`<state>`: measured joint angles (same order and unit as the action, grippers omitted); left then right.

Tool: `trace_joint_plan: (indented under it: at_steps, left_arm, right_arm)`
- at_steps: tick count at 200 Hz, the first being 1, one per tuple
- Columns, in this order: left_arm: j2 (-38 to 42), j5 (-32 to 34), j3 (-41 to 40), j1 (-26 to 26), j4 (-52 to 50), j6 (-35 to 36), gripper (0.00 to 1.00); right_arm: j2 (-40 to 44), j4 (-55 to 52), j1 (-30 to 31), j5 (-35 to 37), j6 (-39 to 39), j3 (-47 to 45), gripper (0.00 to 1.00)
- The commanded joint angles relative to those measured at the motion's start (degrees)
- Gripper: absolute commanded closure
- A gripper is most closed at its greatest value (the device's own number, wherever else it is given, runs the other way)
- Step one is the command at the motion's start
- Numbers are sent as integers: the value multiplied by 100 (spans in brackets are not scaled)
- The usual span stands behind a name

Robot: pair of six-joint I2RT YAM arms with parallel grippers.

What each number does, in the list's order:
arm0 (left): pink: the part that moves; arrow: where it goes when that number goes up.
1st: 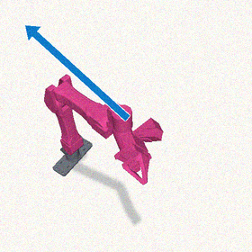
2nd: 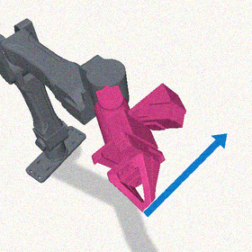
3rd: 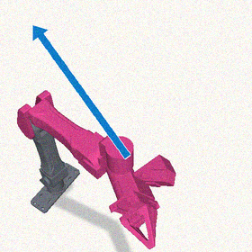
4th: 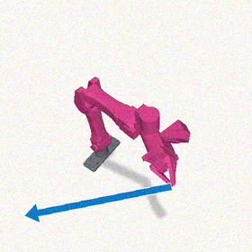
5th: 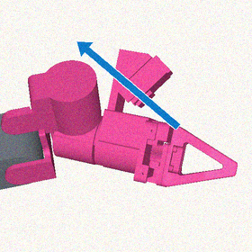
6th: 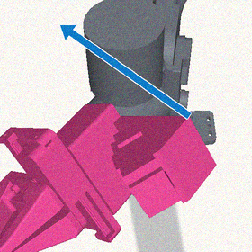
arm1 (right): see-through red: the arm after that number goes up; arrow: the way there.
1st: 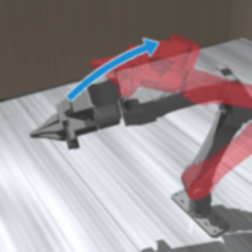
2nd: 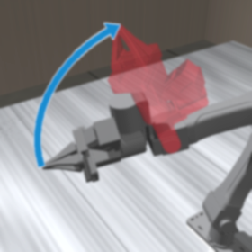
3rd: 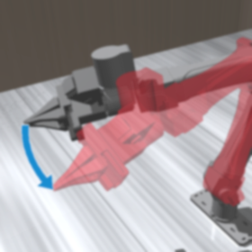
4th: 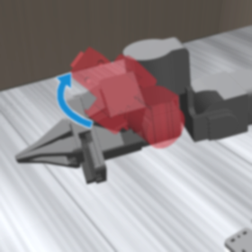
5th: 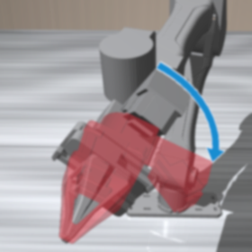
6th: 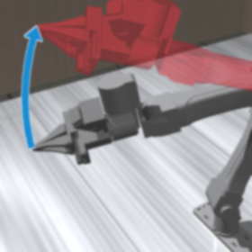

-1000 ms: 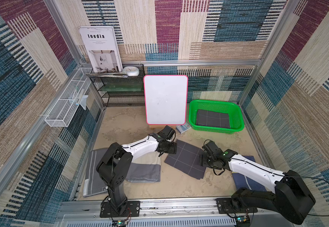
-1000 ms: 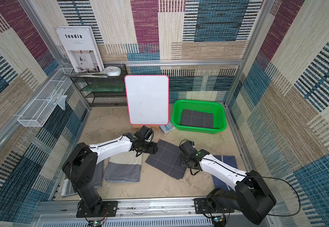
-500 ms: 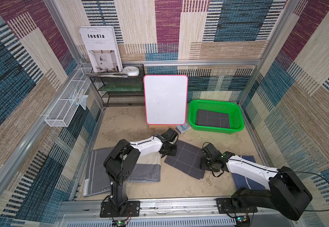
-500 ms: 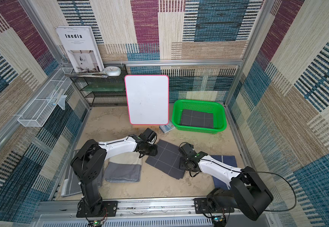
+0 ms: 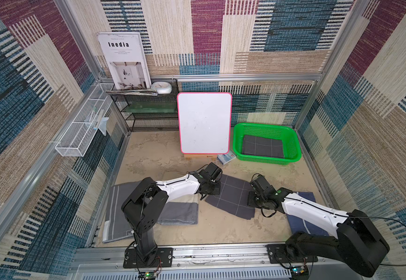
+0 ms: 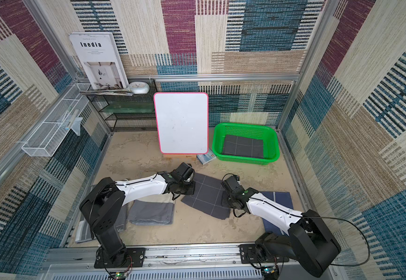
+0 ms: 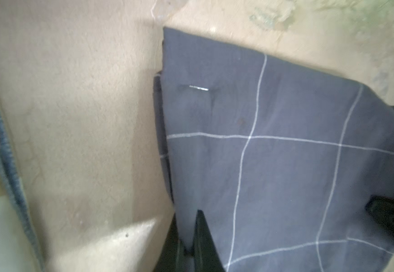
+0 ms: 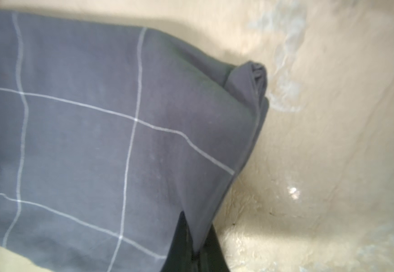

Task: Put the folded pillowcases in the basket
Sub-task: Pick up the pillowcase from the center of the board, then place the pillowcase in the basket.

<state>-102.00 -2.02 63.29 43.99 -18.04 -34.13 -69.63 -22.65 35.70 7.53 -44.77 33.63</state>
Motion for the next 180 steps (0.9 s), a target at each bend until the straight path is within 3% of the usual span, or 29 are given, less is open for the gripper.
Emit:
trace_joint_plan:
  at_steps: [1,32,87,143,180]
  left_arm:
    - [218,153,97,107,93,-85,100]
    - [566,202,352,251,-13,-90,100]
    - [596,280,1512,598,-367,122,100]
    - [-207,339,3288,710,-615,471,100]
    - [-1161,515,4787,716,-1027,846,100]
  right_arm:
    - [243,-265,2,279,-3,200,100]
    - [587,-677,-23,767,96,527,100]
    - [1342,-1082,-291,1988,497,1368,100]
    - [799,-724,-1318,1866,1371,2593,100]
    - [270,-118,-2120,1537,1734,3090,100]
